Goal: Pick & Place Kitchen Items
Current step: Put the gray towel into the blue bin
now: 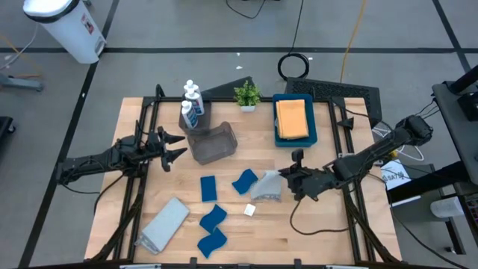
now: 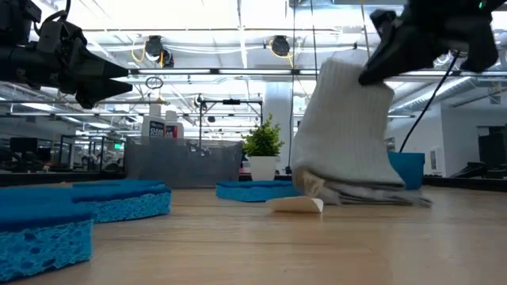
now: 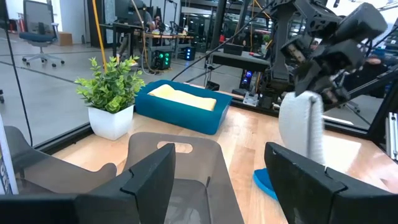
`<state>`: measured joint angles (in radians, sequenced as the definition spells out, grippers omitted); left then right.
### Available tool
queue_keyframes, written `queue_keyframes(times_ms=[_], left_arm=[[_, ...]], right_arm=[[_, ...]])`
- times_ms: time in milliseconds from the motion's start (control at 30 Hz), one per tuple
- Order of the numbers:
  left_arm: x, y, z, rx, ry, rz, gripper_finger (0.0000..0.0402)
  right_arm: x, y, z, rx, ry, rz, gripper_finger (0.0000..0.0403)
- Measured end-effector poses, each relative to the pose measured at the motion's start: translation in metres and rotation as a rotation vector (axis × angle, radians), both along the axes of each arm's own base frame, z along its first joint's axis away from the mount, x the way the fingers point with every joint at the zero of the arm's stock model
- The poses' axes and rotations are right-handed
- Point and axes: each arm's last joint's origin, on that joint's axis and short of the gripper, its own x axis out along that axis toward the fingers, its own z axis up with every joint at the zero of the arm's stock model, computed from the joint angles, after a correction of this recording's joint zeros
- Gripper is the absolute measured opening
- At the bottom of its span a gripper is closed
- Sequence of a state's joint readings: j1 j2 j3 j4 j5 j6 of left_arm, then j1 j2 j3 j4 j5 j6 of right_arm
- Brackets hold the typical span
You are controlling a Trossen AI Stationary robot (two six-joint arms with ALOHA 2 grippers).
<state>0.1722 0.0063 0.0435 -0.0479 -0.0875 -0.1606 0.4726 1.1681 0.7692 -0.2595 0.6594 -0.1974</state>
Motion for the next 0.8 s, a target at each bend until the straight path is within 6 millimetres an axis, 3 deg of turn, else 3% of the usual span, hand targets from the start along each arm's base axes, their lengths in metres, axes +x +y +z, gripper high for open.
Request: queue_keyframes(times_ms=[367, 500, 800], left_arm=[[0.0, 0.0, 0.0, 0.0, 0.0, 0.0, 0.0251], [0.0, 0.0, 0.0, 0.0, 0.0, 0.0, 0.0251], [0.0, 0.0, 0.0, 0.0, 0.0, 0.0, 0.0251]], right_arm=[[-0.034, -0.006, 0.046, 0.122, -0.221, 0.051, 0.0], [-0.046, -0.014, 0.059, 0.161, -0.317, -0.027, 0.0], [-0.056, -0.023, 0.059, 0.174, -0.369, -0.15, 0.0]])
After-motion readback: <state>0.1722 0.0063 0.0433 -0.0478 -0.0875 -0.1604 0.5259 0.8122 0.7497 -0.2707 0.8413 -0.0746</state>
